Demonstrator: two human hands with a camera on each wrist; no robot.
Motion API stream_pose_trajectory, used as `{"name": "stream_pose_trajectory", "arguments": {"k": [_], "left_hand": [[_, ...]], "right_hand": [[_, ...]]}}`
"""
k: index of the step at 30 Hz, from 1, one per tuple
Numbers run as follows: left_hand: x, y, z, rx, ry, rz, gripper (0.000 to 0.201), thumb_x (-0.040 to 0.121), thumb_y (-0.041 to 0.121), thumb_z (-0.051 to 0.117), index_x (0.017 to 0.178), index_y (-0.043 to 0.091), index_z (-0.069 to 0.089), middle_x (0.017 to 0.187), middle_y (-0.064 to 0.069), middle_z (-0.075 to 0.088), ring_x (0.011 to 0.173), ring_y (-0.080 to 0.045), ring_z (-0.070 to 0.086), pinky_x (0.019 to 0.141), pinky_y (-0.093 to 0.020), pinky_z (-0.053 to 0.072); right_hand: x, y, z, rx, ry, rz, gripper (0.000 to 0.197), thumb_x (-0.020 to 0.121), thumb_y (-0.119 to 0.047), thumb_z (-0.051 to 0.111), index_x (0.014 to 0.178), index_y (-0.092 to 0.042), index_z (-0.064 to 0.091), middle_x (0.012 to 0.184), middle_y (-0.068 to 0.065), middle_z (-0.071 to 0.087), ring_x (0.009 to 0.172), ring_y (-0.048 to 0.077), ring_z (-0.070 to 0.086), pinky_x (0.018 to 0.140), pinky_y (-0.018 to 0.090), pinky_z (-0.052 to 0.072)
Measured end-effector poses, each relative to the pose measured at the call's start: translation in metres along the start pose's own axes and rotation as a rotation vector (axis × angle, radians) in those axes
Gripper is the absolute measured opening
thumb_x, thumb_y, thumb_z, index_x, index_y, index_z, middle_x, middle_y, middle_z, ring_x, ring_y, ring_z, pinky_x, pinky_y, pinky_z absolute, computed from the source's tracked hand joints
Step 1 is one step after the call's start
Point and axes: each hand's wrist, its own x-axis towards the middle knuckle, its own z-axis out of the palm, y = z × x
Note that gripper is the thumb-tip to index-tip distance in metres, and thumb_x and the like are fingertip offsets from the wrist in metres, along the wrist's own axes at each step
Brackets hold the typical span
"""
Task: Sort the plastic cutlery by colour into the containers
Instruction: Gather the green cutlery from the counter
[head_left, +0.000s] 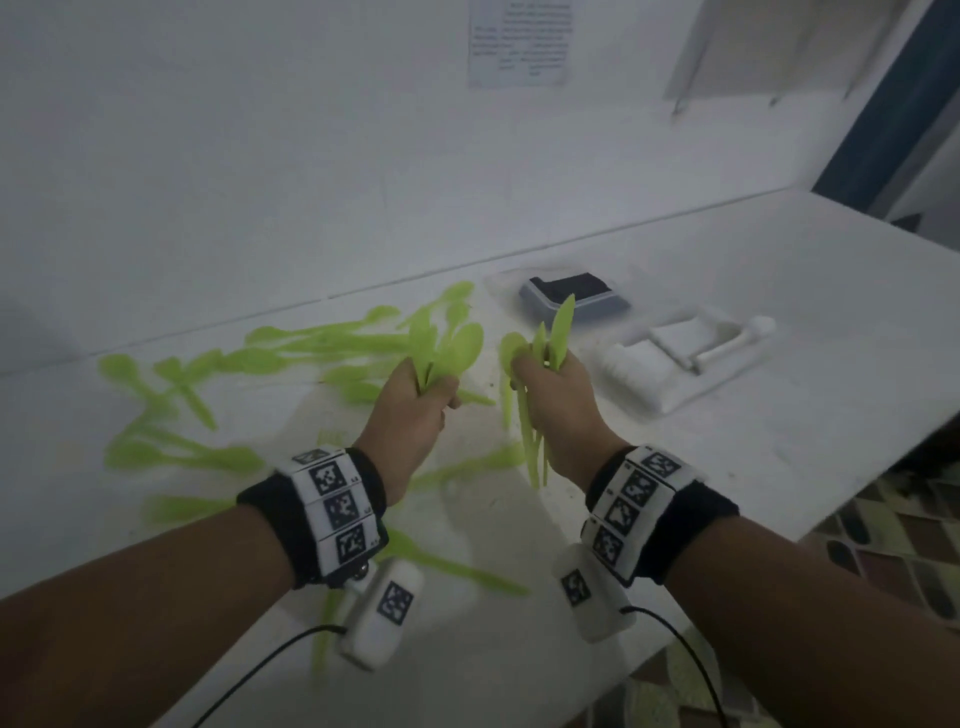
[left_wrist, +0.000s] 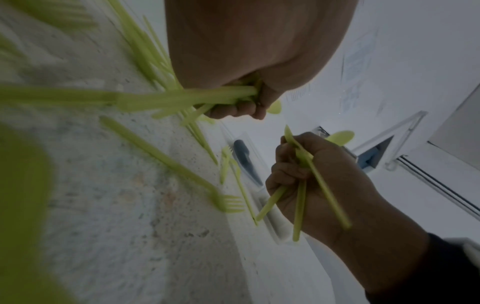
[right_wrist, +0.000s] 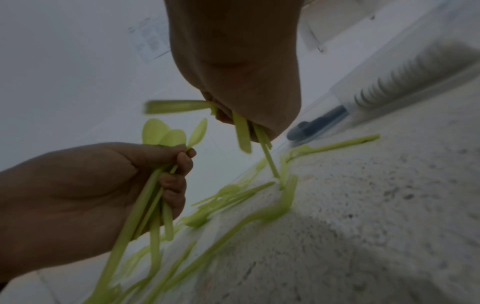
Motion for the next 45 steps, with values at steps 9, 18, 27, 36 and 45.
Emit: {"name": "stream_pose_trajectory", "arguments": {"k": [9,18,27,36,45], "left_hand": [[-0.005,0.006,0.048,0.085,0.092,0.031,0.01,0.105,0.022,0.056,0.111,0.018,0.062,0.089,0.003,0.071,0.068,-0.008,0.058,0.067,-0.027,0.048],[-0.009,0.016,0.067,0.184,0.387,-0.007,0.033,0.104,0.047,0.05,0.104,0.017,0.064,0.074,0.006,0.061,0.063,-0.013,0.058,0.066,-0.031,0.048],[-0.003,0.029,0.078,-0.013,0.233,-0.115,0.02,0.101,0.022,0.043,0.115,0.01,0.048,0.083,-0.008,0.05,0.064,-0.014,0.044,0.055,-0.027,0.041],[-0.001,0.03,0.052,-0.019,0.21,-0.152,0.025,0.104,0.027,0.057,0.116,0.006,0.062,0.093,-0.004,0.071,0.074,-0.017,0.068,0.077,-0.033,0.056],[-0.001,0.034,0.03,0.039,0.096,-0.124,0.029,0.105,0.039,0.053,0.116,0.015,0.067,0.1,-0.005,0.072,0.084,-0.018,0.068,0.085,-0.037,0.057]], "right_hand": [[0.022,0.003,-0.014,0.13,-0.203,0.12,0.017,0.1,-0.017,0.061,0.085,-0.012,0.067,0.066,-0.004,0.059,0.052,0.009,0.05,0.046,0.022,0.039],[0.06,0.003,-0.047,0.215,-0.177,0.167,0.02,0.103,-0.023,0.06,0.083,-0.019,0.061,0.057,-0.011,0.052,0.047,0.006,0.043,0.044,0.021,0.037],[0.035,0.005,-0.032,0.152,-0.577,0.092,0.027,0.104,-0.019,0.059,0.095,0.004,0.07,0.067,-0.002,0.065,0.057,0.007,0.059,0.055,0.02,0.047],[0.074,-0.008,-0.024,0.214,-0.259,0.172,0.017,0.101,-0.028,0.064,0.089,-0.017,0.071,0.076,-0.005,0.068,0.049,0.009,0.041,0.051,0.024,0.036],[0.055,-0.015,0.007,0.185,-0.375,0.119,0.027,0.106,-0.022,0.058,0.08,-0.017,0.064,0.057,-0.008,0.057,0.041,0.004,0.044,0.046,0.021,0.039]]}}
